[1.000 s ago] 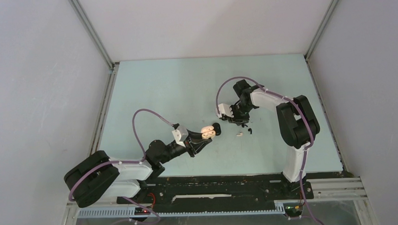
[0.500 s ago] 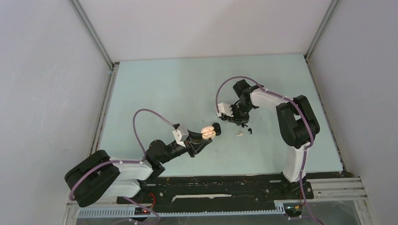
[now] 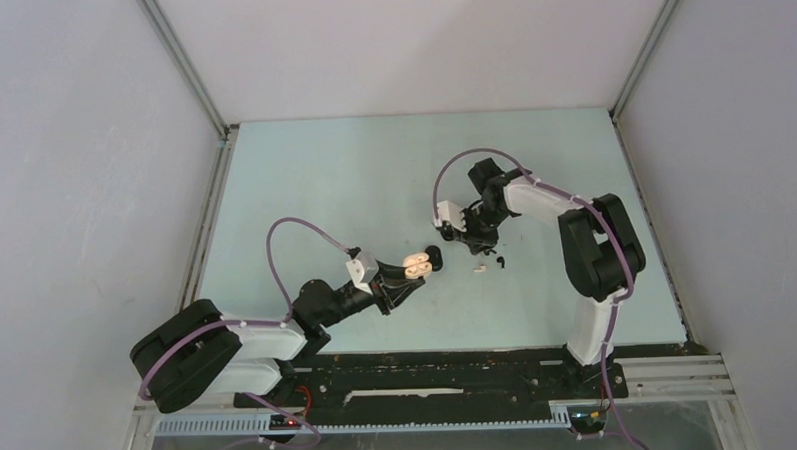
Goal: Insert the wireless bluetooth earbuds into the charging case
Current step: Pick up the earbud from the center of the board, then place the earbud in the charging case.
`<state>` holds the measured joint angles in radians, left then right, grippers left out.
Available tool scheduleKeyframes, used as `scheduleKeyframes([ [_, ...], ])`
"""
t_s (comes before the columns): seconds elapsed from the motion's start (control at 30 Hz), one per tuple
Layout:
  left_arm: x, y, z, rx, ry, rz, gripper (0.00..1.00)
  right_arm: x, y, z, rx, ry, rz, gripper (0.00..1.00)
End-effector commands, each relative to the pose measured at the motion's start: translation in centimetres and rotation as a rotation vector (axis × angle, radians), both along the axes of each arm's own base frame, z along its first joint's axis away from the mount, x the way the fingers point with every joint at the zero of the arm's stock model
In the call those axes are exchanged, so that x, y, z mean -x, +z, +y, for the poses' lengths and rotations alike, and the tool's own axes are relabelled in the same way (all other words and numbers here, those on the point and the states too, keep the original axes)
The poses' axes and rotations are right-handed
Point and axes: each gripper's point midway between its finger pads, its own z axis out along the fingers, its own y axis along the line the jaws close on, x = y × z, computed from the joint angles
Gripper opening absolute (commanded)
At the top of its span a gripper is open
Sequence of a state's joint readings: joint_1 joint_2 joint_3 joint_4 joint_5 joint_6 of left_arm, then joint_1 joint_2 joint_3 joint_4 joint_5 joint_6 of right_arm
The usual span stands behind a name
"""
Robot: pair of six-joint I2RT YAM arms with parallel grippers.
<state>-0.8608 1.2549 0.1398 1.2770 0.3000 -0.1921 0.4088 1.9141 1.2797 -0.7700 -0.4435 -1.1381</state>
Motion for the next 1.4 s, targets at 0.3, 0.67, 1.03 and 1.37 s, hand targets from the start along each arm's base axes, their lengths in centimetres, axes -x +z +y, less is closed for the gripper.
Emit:
scheduleKeyframes([
  [0.3,-0.7,1.6,-0.3,0.040,0.017,-0.039,0.00,-2.4,19.1,1.6,-0.284,-0.161,-0.469,0.00],
  [0.67,-2.6,2.7,-1.6,0.096,0.075,0.032,0.00,-3.7,30.5,2.9,-0.406,-0.234,-0.888,0.00],
  [1.03,-1.8,8.3,0.2,0.262,0.193,-0.005,0.00,9.8,34.7,5.6,-0.779,-0.088,-0.896,0.00],
  [1.37,0.1,9.1,-0.9,0.125,0.159,-0.093,0.00,14.1,33.8,5.9,-0.995,-0.039,-1.028,0.00],
])
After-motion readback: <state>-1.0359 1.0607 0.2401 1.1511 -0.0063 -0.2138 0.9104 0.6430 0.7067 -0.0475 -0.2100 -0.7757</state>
